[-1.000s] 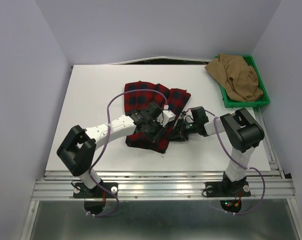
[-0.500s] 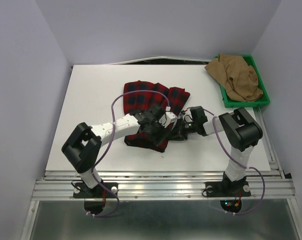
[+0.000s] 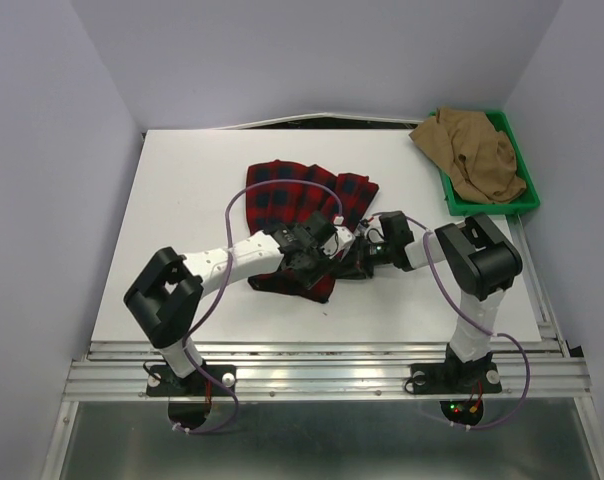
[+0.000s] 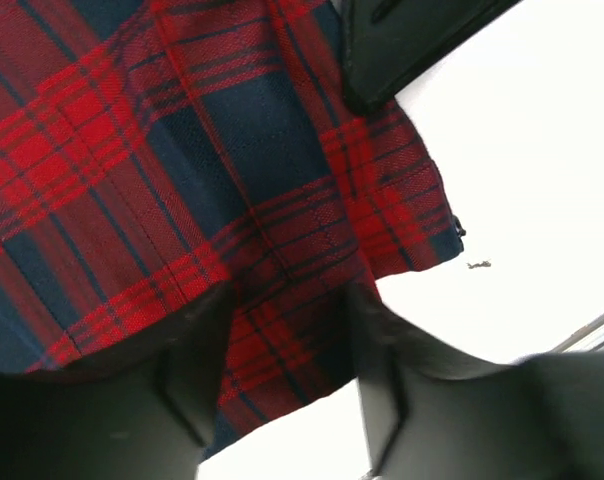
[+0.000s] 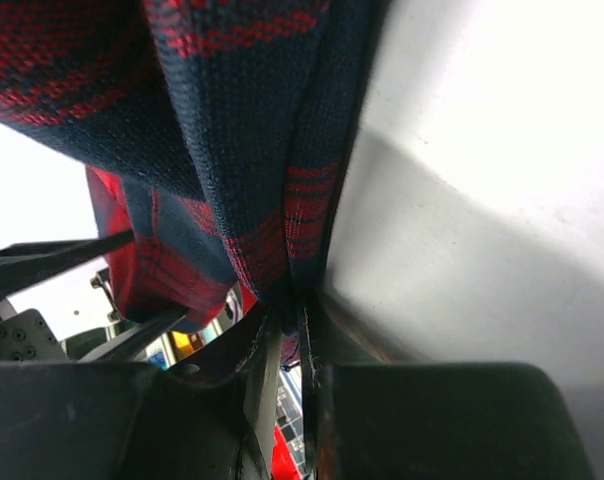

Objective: Fold and stack the skirts
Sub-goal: Fold the skirt

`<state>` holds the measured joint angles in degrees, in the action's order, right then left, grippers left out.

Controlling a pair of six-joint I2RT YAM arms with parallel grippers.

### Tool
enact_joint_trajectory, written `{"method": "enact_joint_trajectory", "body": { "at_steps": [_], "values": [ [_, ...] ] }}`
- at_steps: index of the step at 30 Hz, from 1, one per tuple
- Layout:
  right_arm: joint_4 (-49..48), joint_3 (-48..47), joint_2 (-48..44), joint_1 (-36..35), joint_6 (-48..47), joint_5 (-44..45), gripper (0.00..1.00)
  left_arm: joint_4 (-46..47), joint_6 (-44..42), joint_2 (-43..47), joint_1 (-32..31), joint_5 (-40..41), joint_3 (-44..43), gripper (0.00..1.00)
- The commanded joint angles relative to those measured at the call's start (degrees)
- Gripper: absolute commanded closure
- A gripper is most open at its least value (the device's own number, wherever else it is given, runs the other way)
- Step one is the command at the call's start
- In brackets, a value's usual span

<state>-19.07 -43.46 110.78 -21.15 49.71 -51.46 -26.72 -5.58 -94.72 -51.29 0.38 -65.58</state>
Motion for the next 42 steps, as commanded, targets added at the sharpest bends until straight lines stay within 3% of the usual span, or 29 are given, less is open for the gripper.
{"method": "enact_joint_trajectory", "body": {
  "at_steps": [1, 7, 15, 30, 35, 38, 39, 42],
  "values": [
    [2.6, 0.1, 2.5, -0.7, 1.9, 2.0, 0.87, 0.4, -1.0, -1.4, -0.2, -3.5, 0.1, 0.58],
    [2.6, 0.0, 2.9, -0.7, 2.0, 1.6, 0.88, 1.3, -0.7, -0.9, -0.2, -5.7, -0.3, 1.00],
    [0.7, 0.8, 2.1, -0.7, 3.6, 0.9, 0.90, 2.7, 0.8, 2.6, -0.2, -7.0, -2.1, 1.00],
    [-0.7, 3.2, -0.5, -0.7, 5.2, 0.7, 0.94, 6.7, 4.4, -3.9, -0.2, -11.2, -5.3, 1.00],
    [-0.3, 3.0, -1.0, -0.7, 4.3, 0.6, 0.86, 9.5, 4.5, -7.3, 0.0, -13.2, -2.5, 1.00],
    [5.9, 0.8, -3.2, 0.7, -1.3, 2.4, 0.78, 10.7, 4.9, -8.7, 0.4, -16.5, -1.2, 0.97],
    [11.8, -0.1, -4.5, 2.2, -4.9, 3.3, 0.76, 11.4, 4.8, -8.4, 0.6, -16.9, 0.1, 0.96],
    [22.2, -3.8, -7.1, 6.1, -8.7, 8.4, 0.75, 13.0, 4.9, -7.0, 0.8, -18.0, 3.3, 0.92]
  ]
}}
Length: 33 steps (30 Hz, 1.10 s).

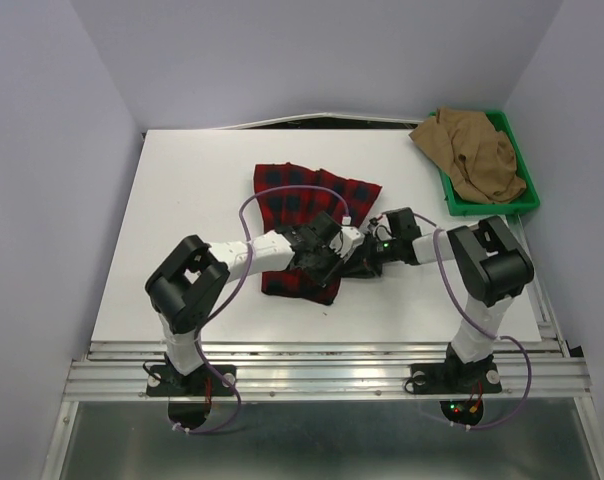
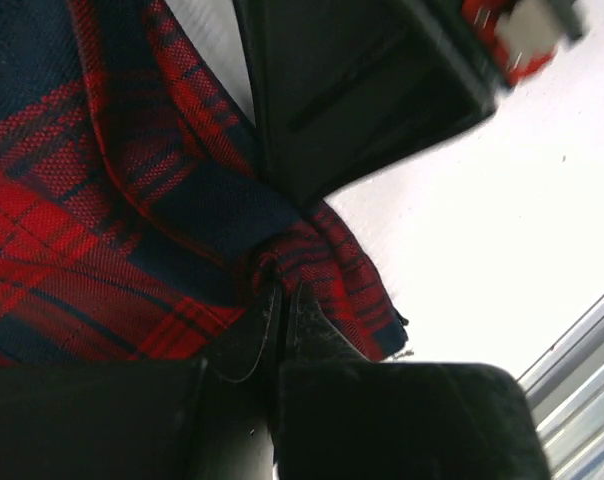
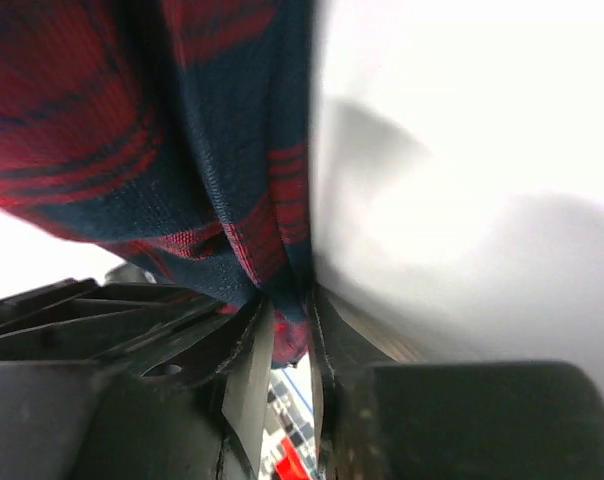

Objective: Fold and stack the skirts
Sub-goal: Fold the skirt

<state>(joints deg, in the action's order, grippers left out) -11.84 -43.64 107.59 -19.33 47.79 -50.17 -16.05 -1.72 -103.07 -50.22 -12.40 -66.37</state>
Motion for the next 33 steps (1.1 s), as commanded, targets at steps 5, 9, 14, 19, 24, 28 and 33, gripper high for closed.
{"method": "enact_joint_trajectory", "body": {
  "at_steps": [5, 9, 14, 19, 24, 28, 33],
  "values": [
    [24.6, -10.8, -8.4, 9.8, -9.2, 13.9, 0.71, 3.5, 1.4, 2.4, -0.2, -7.6, 6.2, 0.83],
    [26.4, -16.5, -8.5, 11.8, -10.2, 16.1, 0.65, 3.7, 1.4, 2.3, -0.2, -7.9, 6.4, 0.67],
    [26.1, -23.6, -4.2, 12.3, -9.4, 18.4, 0.60, 3.8, 1.4, 2.6, -0.2, -7.3, 6.9, 0.46],
    [25.8, -28.2, 1.0, 12.3, -8.9, 20.7, 0.55, 3.8, 1.4, 2.8, -0.2, -6.7, 6.9, 0.38],
    [26.6, -30.9, 4.3, 12.3, -8.4, 21.4, 0.50, 3.7, 1.4, 2.4, -0.2, -6.1, 6.4, 0.37],
    [29.5, -32.6, 5.1, 12.3, -8.7, 23.4, 0.43, 3.9, 1.4, 2.8, -0.2, -5.9, 6.8, 0.36],
    [26.7, -32.1, 4.8, 12.3, -8.5, 21.9, 0.62, 4.3, 1.4, 2.6, -0.2, -5.8, 6.9, 0.36]
  ]
}}
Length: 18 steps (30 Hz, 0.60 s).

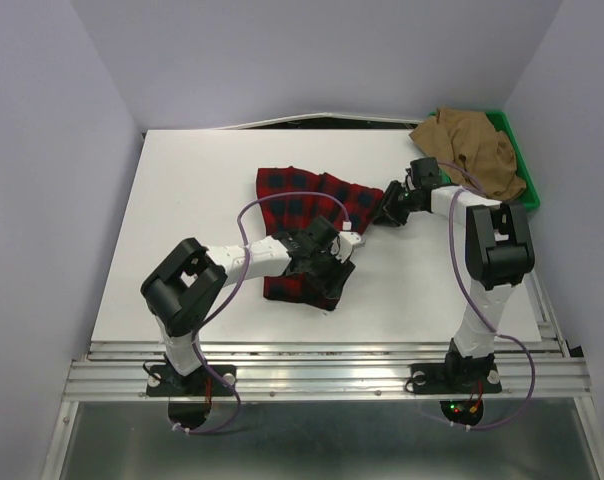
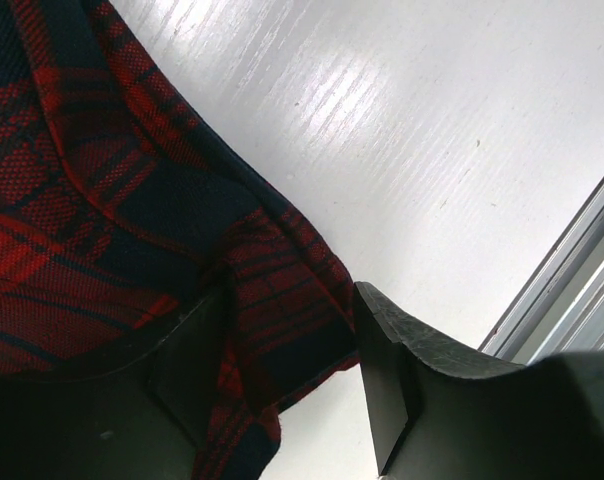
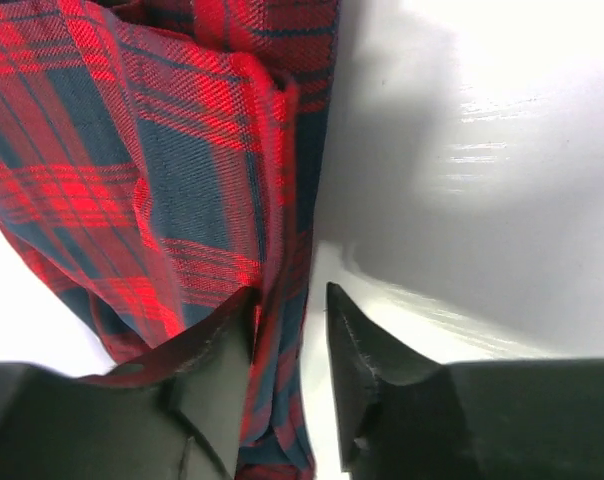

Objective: Fold and stack the skirts
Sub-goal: Fold the skirt

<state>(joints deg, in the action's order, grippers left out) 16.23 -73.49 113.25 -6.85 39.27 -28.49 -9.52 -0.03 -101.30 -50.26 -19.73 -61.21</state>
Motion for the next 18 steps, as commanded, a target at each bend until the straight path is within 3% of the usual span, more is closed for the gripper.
{"method": "enact_joint_trajectory", "body": {
  "at_steps": [1, 5, 6, 9, 11, 14, 18],
  "values": [
    [-1.8, -2.8, -0.6, -0.2, 0.1, -0.1, 0.64, -2.3, -0.3, 0.9, -0.3, 1.7, 1.7, 0.36],
    [-1.9, -4.8, 0.0, -0.2, -0.2, 0.0, 0.69, -2.3, -0.3, 0.9, -0.3, 2.0, 2.0, 0.36],
    [-1.9, -5.3, 0.1, -0.2, -0.3, 0.2, 0.76, -2.2, -0.3, 1.1, -0.4, 2.0, 2.1, 0.36],
    [-1.8, -7.4, 0.5, -0.2, -0.8, 0.6, 0.84, -2.1, -0.3, 1.2, -0.6, 2.7, 2.3, 0.36],
    [-1.5, -9.5, 0.7, -0.2, -0.9, 1.1, 0.85, -2.0, -0.3, 1.3, -0.7, 2.8, 2.5, 0.36],
    [-1.2, -11.7, 1.2, -0.2, -1.4, 1.2, 0.99, -2.0, -0.3, 1.2, -0.7, 2.9, 2.5, 0.35],
    [-1.0, -15.7, 3.2, -0.2, -2.2, 2.9, 0.99, -2.0, -0.3, 1.0, -1.1, 3.1, 2.4, 0.35]
  ]
}}
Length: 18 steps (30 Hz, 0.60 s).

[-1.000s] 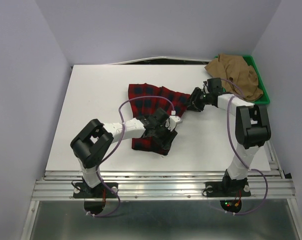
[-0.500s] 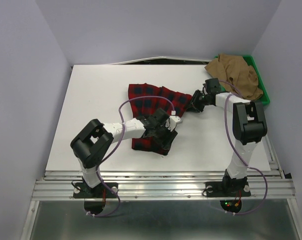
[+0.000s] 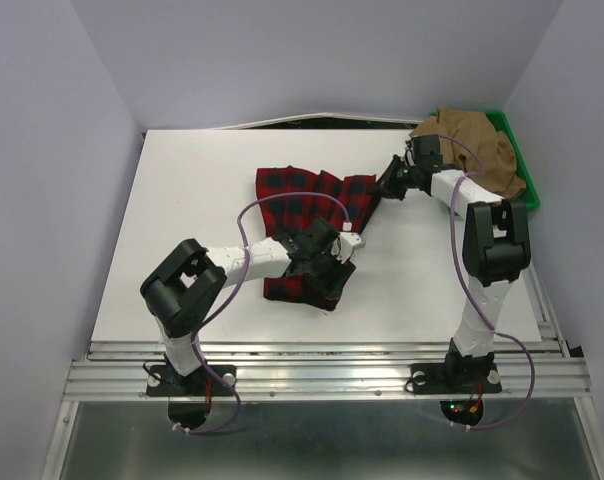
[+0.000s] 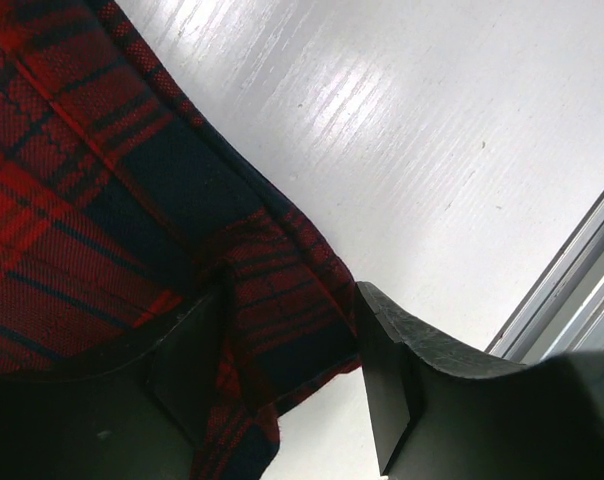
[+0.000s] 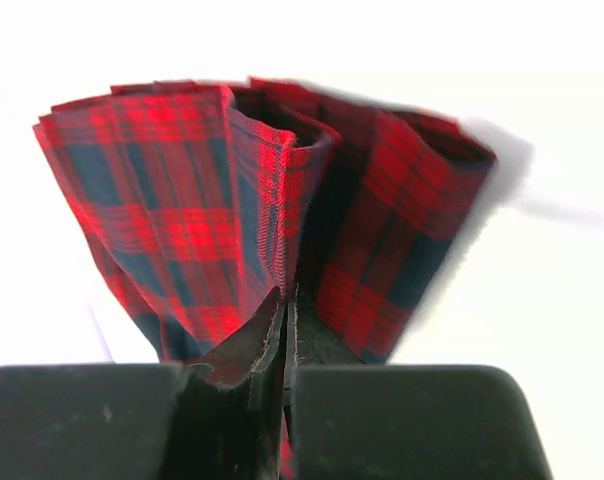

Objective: Fold and stack the skirts
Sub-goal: Fold the skirt

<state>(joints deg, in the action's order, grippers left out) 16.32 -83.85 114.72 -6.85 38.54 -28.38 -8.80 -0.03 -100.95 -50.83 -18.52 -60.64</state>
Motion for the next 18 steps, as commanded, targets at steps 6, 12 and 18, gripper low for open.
{"method": "enact_joint_trajectory", "body": {
  "at_steps": [6, 12, 18],
  "values": [
    [0.4, -8.4, 4.5, 1.7, -3.5, 7.5, 0.99, -2.7, -0.3, 0.4, -1.2, 2.4, 1.9, 0.32],
    [0.2, -5.1, 8.8, 1.7, -8.3, 9.5, 0.99, -3.2, -0.8, 0.0, -1.5, 2.1, 1.3, 0.30],
    [-0.2, -6.0, 11.6, 1.7, -9.0, 2.4, 0.96, -5.0, -3.3, 7.0, -1.5, 3.4, -1.6, 0.27]
  ]
}}
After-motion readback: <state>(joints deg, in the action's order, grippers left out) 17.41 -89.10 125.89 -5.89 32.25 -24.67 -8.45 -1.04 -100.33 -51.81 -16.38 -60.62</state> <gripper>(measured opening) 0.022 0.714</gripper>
